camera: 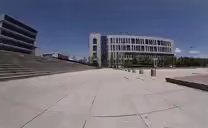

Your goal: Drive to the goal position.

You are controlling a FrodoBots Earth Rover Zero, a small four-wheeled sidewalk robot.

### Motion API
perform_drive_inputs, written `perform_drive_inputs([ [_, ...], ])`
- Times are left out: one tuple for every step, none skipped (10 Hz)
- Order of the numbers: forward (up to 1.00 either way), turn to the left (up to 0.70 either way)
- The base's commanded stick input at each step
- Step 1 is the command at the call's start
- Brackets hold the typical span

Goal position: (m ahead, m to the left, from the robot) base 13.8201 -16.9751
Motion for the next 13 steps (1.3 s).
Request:
perform_drive_inputs([
  [0.7, -0.35],
  [0.7, -0.35],
  [0.7, -0.35],
  [0.7, -0.35],
  [0.7, -0.35],
  [0.7, -0.35],
  [0.7, -0.31],
  [0.7, -0.01],
  [0.7, 0.0],
  [0.7, 0.0],
  [0.7, 0.0],
  [0.7, 0.0],
  [0.7, 0.0],
])
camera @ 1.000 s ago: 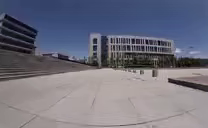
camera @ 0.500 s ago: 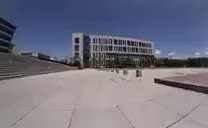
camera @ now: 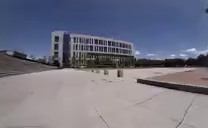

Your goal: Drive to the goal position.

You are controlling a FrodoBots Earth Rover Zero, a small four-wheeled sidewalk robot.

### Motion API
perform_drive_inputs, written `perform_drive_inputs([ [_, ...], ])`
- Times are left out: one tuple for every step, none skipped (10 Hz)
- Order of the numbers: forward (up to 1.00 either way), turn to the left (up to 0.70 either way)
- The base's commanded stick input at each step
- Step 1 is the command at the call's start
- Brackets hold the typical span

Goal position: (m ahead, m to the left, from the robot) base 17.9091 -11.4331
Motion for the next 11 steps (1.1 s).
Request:
perform_drive_inputs([
  [0.7, 0.0],
  [0.7, 0.08],
  [0.7, 0.2],
  [0.7, 0.35],
  [0.7, 0.33],
  [0.7, 0.03],
  [0.7, 0.02],
  [0.7, 0.02],
  [0.7, 0.02],
  [0.7, 0.02],
  [0.7, 0.02],
])
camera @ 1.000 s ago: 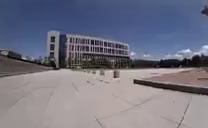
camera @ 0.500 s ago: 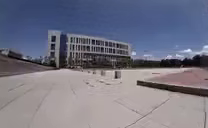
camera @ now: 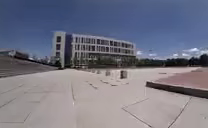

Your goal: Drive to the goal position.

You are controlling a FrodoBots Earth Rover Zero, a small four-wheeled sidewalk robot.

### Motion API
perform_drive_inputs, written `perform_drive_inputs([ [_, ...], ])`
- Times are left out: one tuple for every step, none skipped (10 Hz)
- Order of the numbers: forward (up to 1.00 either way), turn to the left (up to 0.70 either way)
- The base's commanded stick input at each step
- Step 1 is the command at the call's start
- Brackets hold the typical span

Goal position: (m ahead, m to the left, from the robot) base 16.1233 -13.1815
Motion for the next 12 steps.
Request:
perform_drive_inputs([
  [0.7, 0.02],
  [0.7, 0.02],
  [0.7, 0.02],
  [0.7, 0.02],
  [0.7, 0.02],
  [0.7, 0.02],
  [0.7, 0.02],
  [0.7, 0.02],
  [0.7, 0.02],
  [0.7, 0.02],
  [0.7, 0.02],
  [0.7, 0.02],
])
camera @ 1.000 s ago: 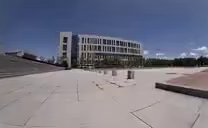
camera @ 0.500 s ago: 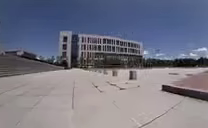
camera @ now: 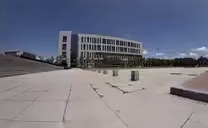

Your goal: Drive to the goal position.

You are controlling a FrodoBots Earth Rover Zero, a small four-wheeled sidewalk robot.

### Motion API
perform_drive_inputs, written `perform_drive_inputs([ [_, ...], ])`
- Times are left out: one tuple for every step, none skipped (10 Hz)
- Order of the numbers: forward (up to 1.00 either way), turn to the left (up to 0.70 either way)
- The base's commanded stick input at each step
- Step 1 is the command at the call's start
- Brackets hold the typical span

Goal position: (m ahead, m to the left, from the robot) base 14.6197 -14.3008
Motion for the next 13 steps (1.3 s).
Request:
perform_drive_inputs([
  [0.7, 0.02],
  [0.7, 0.02],
  [0.7, 0.02],
  [0.7, 0.02],
  [0.7, 0.02],
  [0.7, 0.02],
  [0.7, 0.02],
  [0.7, 0.0],
  [0.7, -0.03],
  [0.7, -0.04],
  [0.7, -0.09],
  [0.7, -0.19],
  [0.7, -0.3],
])
